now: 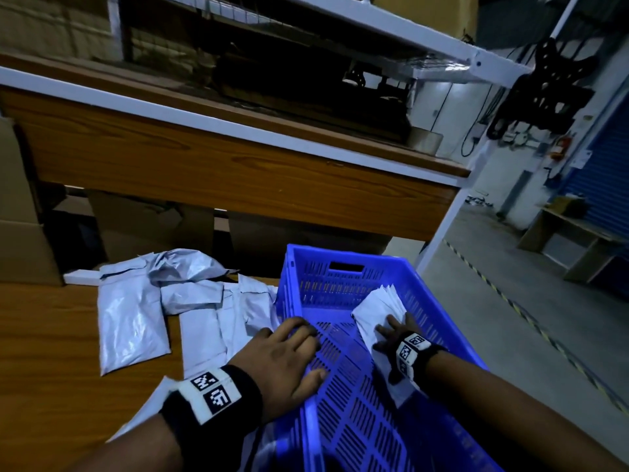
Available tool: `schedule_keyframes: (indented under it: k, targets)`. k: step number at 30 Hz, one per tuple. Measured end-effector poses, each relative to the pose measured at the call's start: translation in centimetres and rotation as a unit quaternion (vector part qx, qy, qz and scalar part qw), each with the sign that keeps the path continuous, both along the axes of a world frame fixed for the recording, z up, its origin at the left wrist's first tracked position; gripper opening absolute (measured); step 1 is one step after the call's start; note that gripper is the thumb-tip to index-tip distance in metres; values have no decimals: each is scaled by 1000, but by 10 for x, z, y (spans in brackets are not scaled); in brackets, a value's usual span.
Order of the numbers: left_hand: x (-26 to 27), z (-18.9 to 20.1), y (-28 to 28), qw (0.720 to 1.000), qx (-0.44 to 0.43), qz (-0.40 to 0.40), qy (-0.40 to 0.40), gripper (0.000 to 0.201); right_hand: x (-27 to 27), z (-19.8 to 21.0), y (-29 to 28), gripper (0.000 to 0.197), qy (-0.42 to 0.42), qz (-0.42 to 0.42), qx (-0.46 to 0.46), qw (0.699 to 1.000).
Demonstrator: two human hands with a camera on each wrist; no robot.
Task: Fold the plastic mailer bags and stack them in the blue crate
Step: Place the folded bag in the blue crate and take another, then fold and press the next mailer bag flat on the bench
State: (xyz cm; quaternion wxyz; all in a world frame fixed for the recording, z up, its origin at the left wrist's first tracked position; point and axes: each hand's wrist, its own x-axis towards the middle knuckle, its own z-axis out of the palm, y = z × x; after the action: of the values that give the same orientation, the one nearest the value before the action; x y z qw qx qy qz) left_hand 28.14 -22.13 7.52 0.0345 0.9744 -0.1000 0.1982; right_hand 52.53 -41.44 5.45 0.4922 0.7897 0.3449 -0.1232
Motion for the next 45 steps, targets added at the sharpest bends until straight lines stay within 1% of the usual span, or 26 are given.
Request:
schedule_keyframes:
  k: [4,6,9,10,12,15,18,20,22,25,27,30,31,32,34,36,38,40,41,43,45]
  targets:
    - [-2,2,0,1000,0,4,15,43,0,3,2,69,-6,14,46,999]
    - [-4,4,-1,1000,4,13,14,41,-4,13,0,66,-7,26,90,996]
    - [-6,3,-2,999,10,25,25,41,-23,44,2,77,-7,38,150,988]
    - [-8,3,-1,999,14,28,33,43,-33,57,3,74,-8,42,170,985]
    - [-16,8,5,999,-2,21,46,50,-58,83,5,62,-9,50,225,973]
    - [-42,15,24,996,-27,14,81,63,-111,122,8,52,-7,59,275,959]
    - [-82,13,51,996,-21,14,80,61,-179,155,13,51,-22,70,314,947]
    - [-114,7,71,994,-15,29,103,63,-230,169,19,49,-25,87,353,931]
    - [-150,-4,91,991,-16,40,129,64,-282,169,28,50,-25,106,384,917]
    - [-204,-27,120,985,-12,50,163,64,-346,150,48,51,3,111,427,897]
    - [-241,-45,135,979,-17,54,197,63,-377,120,65,51,46,96,466,879]
    - [-287,-70,153,962,-57,59,261,63,-396,52,91,51,125,25,521,844]
    - [-302,-78,157,956,-67,64,279,64,-397,24,98,52,140,-3,526,839]
    - [-309,-86,159,951,-72,71,293,62,-391,-1,103,55,141,-24,525,839]
    - [-332,-101,164,942,-67,75,322,58,-384,-43,114,64,128,-64,494,858]
    - [-344,-111,168,943,-55,69,321,57,-372,-70,121,73,94,-85,468,874]
    - [-349,-114,168,946,-59,69,311,57,-357,-89,124,80,56,-86,468,878]
    - [-350,-117,168,948,-62,76,302,57,-348,-98,126,82,32,-90,462,881]
    - [-351,-118,167,949,-57,82,297,57,-345,-99,127,80,22,-88,453,887]
    - [-350,-123,164,951,-54,90,290,53,-344,-100,127,70,8,-72,435,897]
    - [-349,-128,163,953,-52,102,279,53,-350,-98,125,61,1,-45,442,896]
